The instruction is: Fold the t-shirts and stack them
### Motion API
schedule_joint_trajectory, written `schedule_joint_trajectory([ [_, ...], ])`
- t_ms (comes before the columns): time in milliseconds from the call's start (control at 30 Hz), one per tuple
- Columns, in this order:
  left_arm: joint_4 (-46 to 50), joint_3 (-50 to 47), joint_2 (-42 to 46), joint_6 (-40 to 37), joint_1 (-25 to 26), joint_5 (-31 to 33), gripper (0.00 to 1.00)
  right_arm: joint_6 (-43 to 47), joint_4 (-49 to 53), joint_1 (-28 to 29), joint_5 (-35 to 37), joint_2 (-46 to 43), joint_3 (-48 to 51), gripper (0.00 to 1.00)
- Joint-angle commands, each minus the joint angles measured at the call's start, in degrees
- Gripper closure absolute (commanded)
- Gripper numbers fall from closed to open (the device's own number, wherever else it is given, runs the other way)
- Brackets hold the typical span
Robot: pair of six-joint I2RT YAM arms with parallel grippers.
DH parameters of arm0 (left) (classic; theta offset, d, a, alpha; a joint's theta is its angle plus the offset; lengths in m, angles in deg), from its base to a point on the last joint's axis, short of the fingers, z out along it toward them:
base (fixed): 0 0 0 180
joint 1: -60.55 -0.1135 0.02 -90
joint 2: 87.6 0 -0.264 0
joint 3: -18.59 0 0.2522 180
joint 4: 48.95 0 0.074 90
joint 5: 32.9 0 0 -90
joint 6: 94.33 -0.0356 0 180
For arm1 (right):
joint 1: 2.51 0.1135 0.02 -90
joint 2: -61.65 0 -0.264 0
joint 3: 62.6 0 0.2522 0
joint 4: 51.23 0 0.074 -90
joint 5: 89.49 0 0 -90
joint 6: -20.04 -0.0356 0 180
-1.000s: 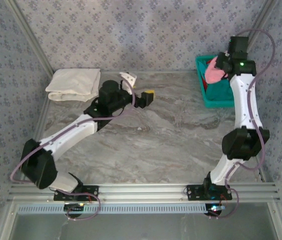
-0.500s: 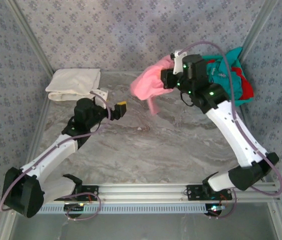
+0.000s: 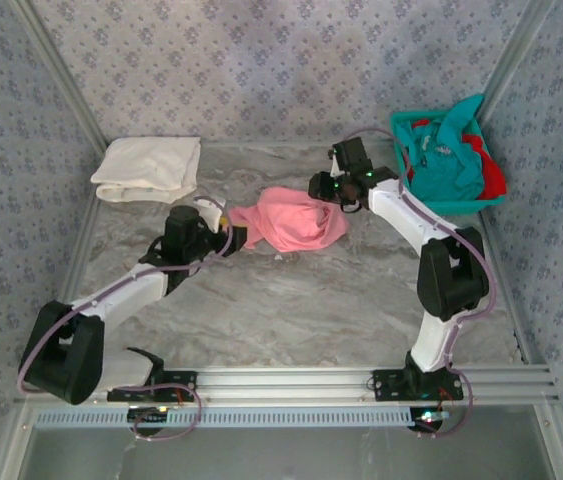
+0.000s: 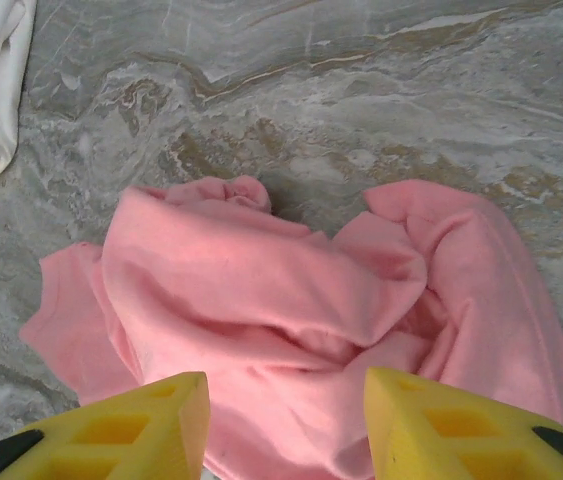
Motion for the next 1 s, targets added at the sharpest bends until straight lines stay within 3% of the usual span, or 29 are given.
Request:
schedule_joint_trajectory([
  [0,-0.97,1.88,-2.28,-0.67,1.93,-2.87,0.34,0.22,0.38,0.18,0.83,-1.13,1.28,0.53],
  [100,-0.28,4.85,-7.37,-2.65,6.66,-1.77,0.3,0.36,1.12,-0.79,1.13,-0.21,3.44,0.53],
  [267,-3.65,10.03,-19.3,-2.72,12.21,-2.96,0.29,-0.7,0.02,-2.71,-0.88,3.42,5.54,0.43],
  [500,-6.27,17.17,-32.99,-4.37,16.87,-3.81,0.33,-1.55,-3.54,-5.42,-4.55,7.58,7.83,0.46],
  [600,-7.79,18.34,-36.33,-4.92,16.73,-1.17,0.43,-1.21,-5.26,-5.24,-6.41,9.47,7.93,0.55],
  [767,-10.16,16.68,-37.14,-4.39,14.97,3.08,0.76,-1.05,-6.63,-5.0,-7.29,10.6,8.1,0.74],
  [933,-10.53,11.33,-29.87,-2.89,12.9,6.64,1.0,-0.46,-6.76,-5.6,-10.12,8.19,8.81,0.91],
  [967,-9.91,10.45,-27.56,-3.46,12.93,7.74,1.0,-0.4,-6.98,-5.54,-10.15,6.69,9.23,0.94],
])
